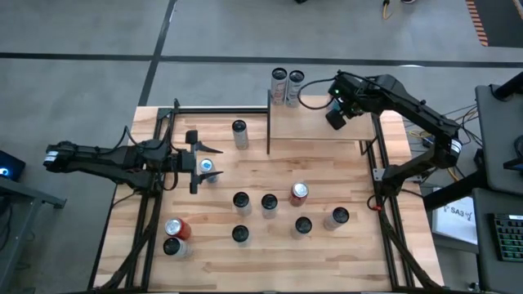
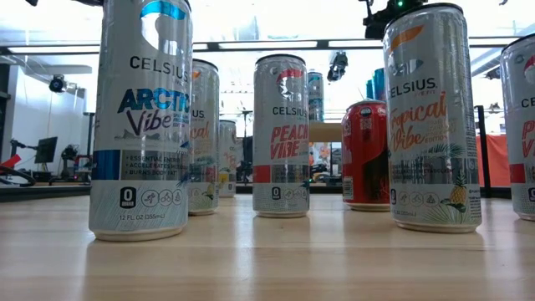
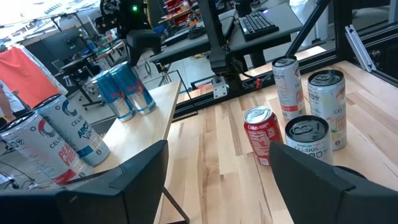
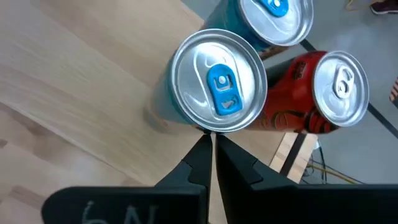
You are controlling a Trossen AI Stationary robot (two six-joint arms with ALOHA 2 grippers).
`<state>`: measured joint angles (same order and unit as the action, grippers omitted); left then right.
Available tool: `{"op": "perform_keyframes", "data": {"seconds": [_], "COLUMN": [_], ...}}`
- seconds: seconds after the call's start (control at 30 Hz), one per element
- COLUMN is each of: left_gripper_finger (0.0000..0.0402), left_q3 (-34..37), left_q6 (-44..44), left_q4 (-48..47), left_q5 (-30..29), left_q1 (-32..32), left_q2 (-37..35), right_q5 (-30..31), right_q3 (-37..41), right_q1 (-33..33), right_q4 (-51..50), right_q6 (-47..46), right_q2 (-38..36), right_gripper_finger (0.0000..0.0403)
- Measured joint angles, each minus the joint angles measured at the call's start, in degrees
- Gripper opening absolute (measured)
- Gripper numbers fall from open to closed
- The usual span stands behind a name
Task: Place canned beverage on shelf
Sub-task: Put the bottom blue soda can on the shelf aligned with the blue soda can
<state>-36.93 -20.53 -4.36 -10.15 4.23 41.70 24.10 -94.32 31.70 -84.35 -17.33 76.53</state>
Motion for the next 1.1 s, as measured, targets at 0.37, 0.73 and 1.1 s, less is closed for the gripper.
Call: {"op": "perform_keyframes", "data": {"seconds": [0.37, 0.73, 1.1], "left_gripper_finger": [0.0262, 0.0262, 0.0262], "left_q3": [0.00, 0.00, -0.66], "left_q6": [-0.01, 3.44, 7.63], "left_q4": [0.13, 4.64, 5.93], "left_q5": [0.01, 0.02, 0.04], "left_q1": [0.00, 0.00, 0.00], "left_q2": [0.11, 4.70, 6.96], "right_q5": [-5.05, -0.49, 10.36], "right_q3": [-0.01, 0.49, 5.48], "right_q1": [-0.65, -5.95, -5.83], "right_q4": [0.28, 17.11, 20.17], "right_q6": [-4.15, 1.79, 1.93], "right_q2": [-1.10, -2.68, -2.58], "right_gripper_finger": [0.0012, 0.0012, 0.0012]}}
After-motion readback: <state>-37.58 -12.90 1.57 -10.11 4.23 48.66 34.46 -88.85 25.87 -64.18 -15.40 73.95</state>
